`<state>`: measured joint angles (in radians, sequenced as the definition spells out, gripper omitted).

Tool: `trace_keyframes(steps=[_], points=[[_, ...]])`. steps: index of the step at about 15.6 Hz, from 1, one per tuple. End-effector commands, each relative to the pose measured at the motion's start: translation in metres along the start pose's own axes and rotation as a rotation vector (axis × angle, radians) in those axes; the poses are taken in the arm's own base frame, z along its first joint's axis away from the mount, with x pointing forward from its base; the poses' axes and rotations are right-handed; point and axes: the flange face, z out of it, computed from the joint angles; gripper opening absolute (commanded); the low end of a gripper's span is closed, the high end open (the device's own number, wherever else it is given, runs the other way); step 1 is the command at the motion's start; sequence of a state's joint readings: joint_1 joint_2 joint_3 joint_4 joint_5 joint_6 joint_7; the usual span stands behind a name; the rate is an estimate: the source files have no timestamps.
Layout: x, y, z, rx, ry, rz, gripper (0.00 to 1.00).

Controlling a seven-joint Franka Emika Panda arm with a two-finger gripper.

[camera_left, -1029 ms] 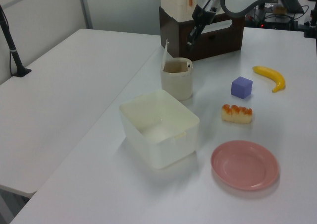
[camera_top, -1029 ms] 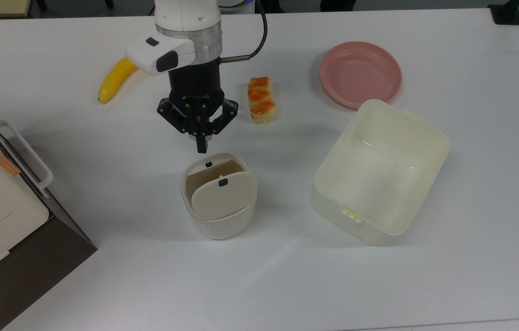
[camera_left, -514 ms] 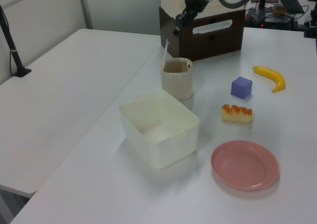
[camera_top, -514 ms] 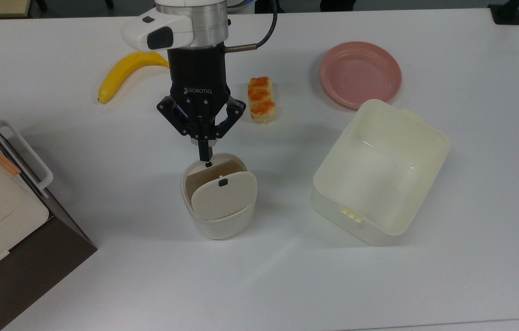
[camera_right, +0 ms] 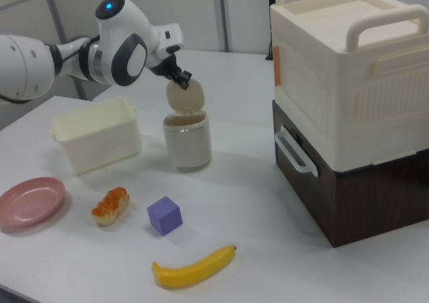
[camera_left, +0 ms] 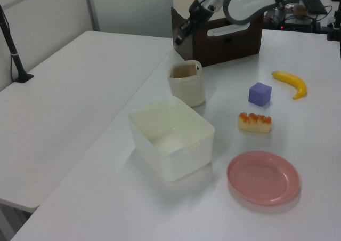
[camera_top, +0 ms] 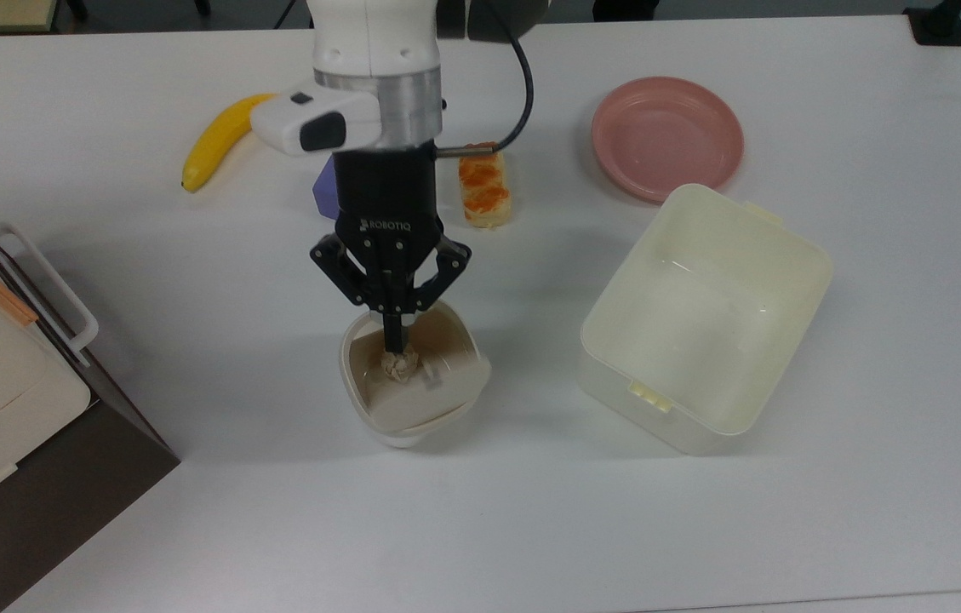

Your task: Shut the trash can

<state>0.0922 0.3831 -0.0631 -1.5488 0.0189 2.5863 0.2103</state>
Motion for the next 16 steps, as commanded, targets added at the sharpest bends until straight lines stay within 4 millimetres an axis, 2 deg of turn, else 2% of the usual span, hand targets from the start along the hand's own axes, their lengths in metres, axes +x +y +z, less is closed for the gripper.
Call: trace_keyframes(steps=[1, 9, 13, 15, 16], points=[[-0.001, -0.007, 0.009, -0.012, 0.012, -0.003, 0.00], [0.019, -0.003, -0.022, 0.004, 0.063, 0.047, 0.00], [0.018, -0.012, -0.022, 0.009, 0.063, 0.049, 0.00], [0.011, -0.026, -0.013, 0.018, 0.049, 0.029, 0.00], [0.009, -0.027, -0.009, 0.017, 0.044, 0.026, 0.00]])
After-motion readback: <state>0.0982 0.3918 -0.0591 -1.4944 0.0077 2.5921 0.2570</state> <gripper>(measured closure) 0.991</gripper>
